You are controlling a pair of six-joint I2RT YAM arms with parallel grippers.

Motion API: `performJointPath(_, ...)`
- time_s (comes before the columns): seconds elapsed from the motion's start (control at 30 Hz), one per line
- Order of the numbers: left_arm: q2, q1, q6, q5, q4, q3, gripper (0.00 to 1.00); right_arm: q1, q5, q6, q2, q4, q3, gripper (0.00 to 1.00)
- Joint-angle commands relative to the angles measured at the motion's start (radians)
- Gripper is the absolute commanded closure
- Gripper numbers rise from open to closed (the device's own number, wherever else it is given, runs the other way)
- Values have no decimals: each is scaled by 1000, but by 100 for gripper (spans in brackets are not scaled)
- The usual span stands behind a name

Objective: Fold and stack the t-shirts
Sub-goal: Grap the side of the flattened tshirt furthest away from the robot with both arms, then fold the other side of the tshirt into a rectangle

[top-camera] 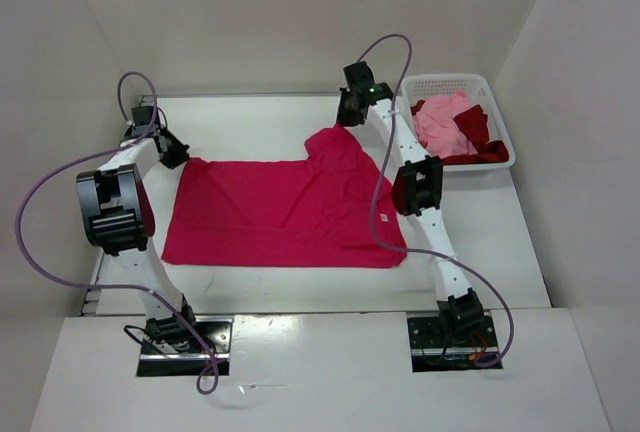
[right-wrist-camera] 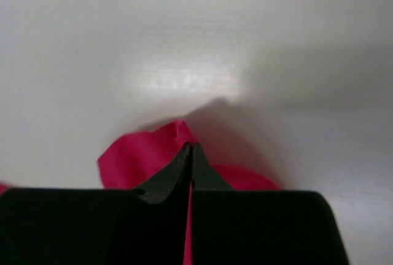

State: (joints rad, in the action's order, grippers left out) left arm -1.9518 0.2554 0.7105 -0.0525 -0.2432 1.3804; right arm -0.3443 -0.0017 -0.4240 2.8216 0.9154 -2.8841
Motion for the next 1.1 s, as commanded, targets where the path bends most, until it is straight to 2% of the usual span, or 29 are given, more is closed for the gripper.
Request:
performJointPath(0.0,86,1,-6,-20,19,-46,100,-2,-58,25,-346,50,177,99)
performJointPath(0.07,114,10,3,-46,19,-58,100,-2,-90,25,-480,-30,389,99)
performJointPath(0.1,125,21,3,-56,7,-69,100,-2,-102,25,-554,-147,634,100)
performJointPath(0.13,155,21,3,-56,7,-69,100,-2,-103,25,-683,-185,737,100)
performJointPath(0.2,186,21,-22,-56,7,-96,100,-2,-103,16,-766,-217,942,100)
performJointPath(0.37,249,30,-31,-56,-33,-141,100,-2,-92,5,-959,-292,1265,99)
performJointPath(0.63,349,71,-49,-90,-76,-244,100,7,-81,-48,-1230,-336,1624,99)
performJointPath(0.93,369,174,-14,-214,-67,-351,100,7,-124,-123,-1432,-280,1893,97)
performJointPath(1.07,356,185,-5,-250,-67,-351,100,-2,-155,-160,-1478,-253,1951,94)
